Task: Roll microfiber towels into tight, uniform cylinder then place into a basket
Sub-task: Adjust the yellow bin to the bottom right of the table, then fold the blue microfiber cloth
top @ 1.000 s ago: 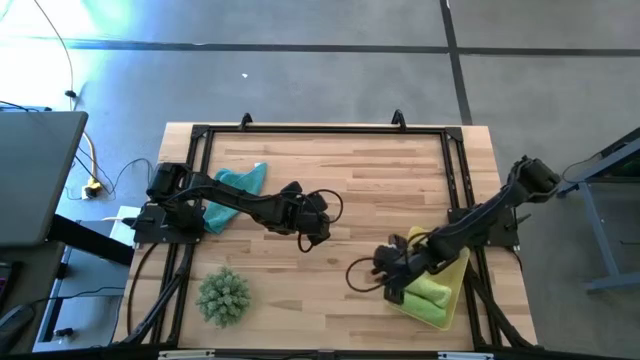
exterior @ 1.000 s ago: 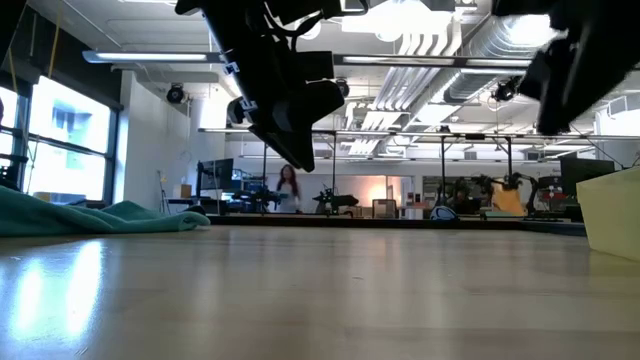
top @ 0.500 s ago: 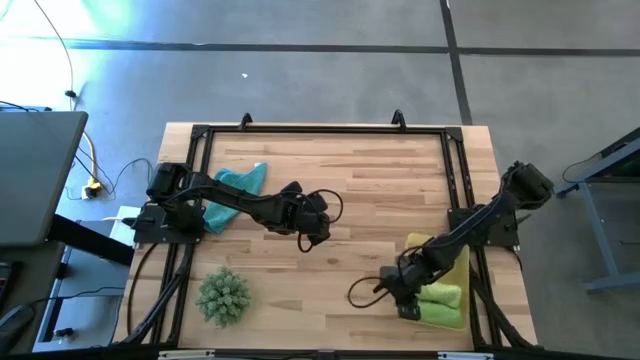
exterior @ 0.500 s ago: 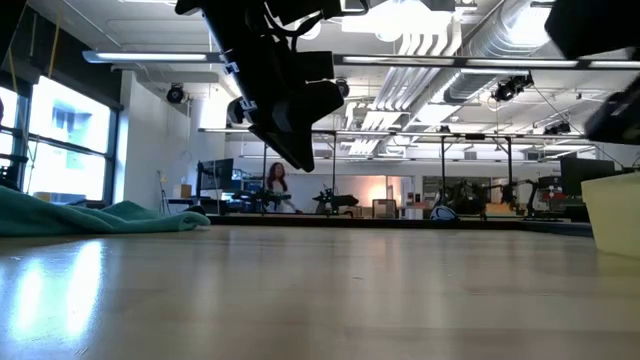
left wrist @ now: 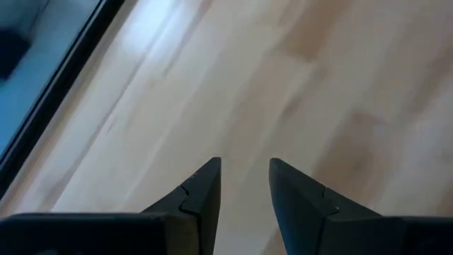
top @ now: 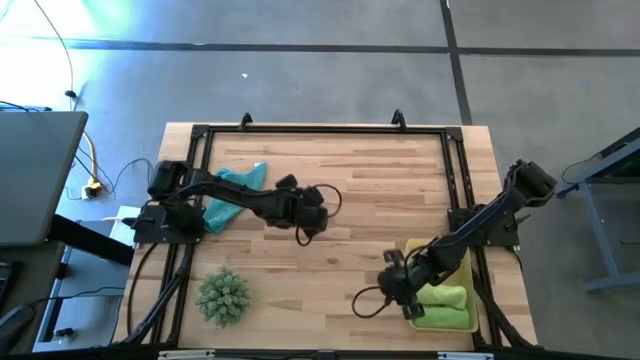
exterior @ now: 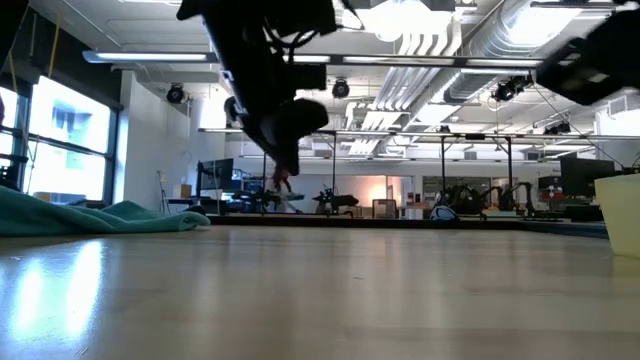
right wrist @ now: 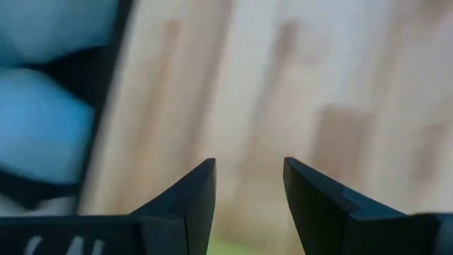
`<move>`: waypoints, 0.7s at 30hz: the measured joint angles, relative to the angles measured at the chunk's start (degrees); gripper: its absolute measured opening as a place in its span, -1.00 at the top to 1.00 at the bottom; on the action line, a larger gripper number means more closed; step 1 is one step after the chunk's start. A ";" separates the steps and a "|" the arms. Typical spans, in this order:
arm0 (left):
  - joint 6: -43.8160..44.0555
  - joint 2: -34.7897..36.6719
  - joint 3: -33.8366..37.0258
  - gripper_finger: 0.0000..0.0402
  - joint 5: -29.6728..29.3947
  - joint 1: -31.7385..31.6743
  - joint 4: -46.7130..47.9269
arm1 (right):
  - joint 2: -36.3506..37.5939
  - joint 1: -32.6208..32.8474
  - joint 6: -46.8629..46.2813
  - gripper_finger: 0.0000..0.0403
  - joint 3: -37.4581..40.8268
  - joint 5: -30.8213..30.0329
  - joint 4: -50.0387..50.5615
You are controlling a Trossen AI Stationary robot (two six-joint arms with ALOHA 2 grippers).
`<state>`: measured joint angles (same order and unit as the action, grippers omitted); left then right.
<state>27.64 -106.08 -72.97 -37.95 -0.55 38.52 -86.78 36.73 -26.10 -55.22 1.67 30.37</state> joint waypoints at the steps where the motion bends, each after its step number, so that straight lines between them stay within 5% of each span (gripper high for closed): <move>1: 1.96 0.00 0.00 0.46 0.01 -0.93 1.87 | 0.00 -0.27 2.97 0.22 -0.02 -3.22 -0.06; 10: 22.24 0.00 0.00 0.46 1.33 -9.77 24.07 | -0.02 -7.73 15.62 0.22 0.00 -29.81 0.68; 21: 31.82 -0.55 1.27 0.46 5.89 -19.38 34.60 | -0.09 -18.41 16.08 0.22 0.00 -30.40 3.31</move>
<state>59.46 -106.63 -71.70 -32.06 -19.92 73.12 -86.87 18.32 -10.02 -55.22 -28.73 33.68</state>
